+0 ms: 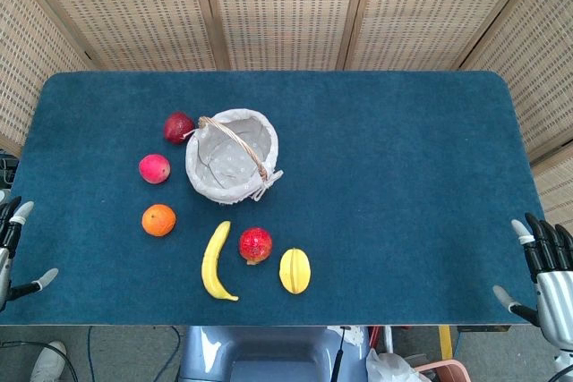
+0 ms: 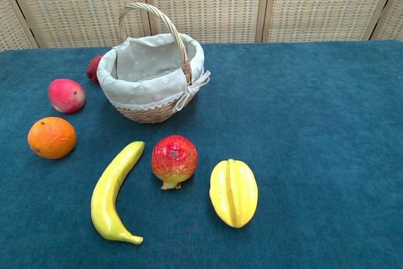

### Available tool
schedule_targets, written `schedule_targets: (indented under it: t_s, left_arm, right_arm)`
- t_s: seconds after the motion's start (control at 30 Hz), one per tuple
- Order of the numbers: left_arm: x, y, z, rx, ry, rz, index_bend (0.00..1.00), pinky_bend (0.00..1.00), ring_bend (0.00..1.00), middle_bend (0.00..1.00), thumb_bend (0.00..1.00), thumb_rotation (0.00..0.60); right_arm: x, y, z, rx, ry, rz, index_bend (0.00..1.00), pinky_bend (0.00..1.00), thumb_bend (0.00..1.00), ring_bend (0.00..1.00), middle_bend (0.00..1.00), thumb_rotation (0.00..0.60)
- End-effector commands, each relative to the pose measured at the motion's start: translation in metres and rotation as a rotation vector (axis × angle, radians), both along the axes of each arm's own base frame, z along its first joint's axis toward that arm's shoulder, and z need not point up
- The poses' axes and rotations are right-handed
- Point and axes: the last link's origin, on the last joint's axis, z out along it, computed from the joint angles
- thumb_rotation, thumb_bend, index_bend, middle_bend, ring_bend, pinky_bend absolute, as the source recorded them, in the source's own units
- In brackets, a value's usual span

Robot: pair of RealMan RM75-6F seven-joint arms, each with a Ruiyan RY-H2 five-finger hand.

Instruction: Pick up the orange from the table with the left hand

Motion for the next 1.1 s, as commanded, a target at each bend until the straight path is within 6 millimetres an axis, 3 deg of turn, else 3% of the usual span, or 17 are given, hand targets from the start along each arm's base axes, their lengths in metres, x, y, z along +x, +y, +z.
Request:
schedule_targets:
  t_s: [0.03,0.17,0.33,0.53,0.73,1.0,1.1]
  left_arm:
    - [-0.001,0.001,-0.002,-0.022,-0.005,0.004,0.0,0.0,0.0,0.0,0.0,0.6]
    - [-0.001,0.004,-0.006,-0.082,-0.02,0.006,0.0,0.0,0.0,0.0,0.0,0.6]
    - [-0.003,0.041,-0.03,-0.221,-0.025,-0.005,0.0,0.0,0.0,0.0,0.0,0.6]
    - [-0.003,0.098,-0.071,-0.347,-0.03,-0.042,0.0,0.0,0.0,0.0,0.0,0.6]
    - [0.0,0.131,-0.107,-0.417,-0.02,-0.117,0.0,0.01,0.0,0.0,0.0,0.6]
    - [0.002,0.149,-0.142,-0.514,-0.004,-0.153,0.04,0.14,0.0,0.01,0.0,0.6]
    - [0.001,0.154,-0.149,-0.516,-0.001,-0.156,0.16,0.25,0.1,0.13,0.0,0.6]
  right_arm:
    - [0.0,0.0,0.001,-0.001,-0.002,-0.001,0.0,0.0,0.0,0.0,0.0,0.6]
    - [-0.001,0.001,0.003,-0.006,-0.009,-0.003,0.0,0.0,0.0,0.0,0.0,0.6]
    - [-0.003,-0.002,0.005,-0.006,-0.022,-0.012,0.0,0.0,0.0,0.0,0.0,0.6]
    - [-0.005,-0.008,0.004,-0.003,-0.022,-0.029,0.0,0.0,0.0,0.0,0.0,0.6]
    - [-0.007,-0.011,0.002,-0.001,-0.018,-0.044,0.0,0.0,0.0,0.0,0.0,0.6]
    - [-0.007,-0.014,-0.001,0.006,-0.008,-0.054,0.0,0.0,0.0,0.0,0.0,0.6]
    - [-0.007,-0.014,-0.002,0.007,-0.006,-0.056,0.0,0.0,0.0,0.0,0.0,0.6]
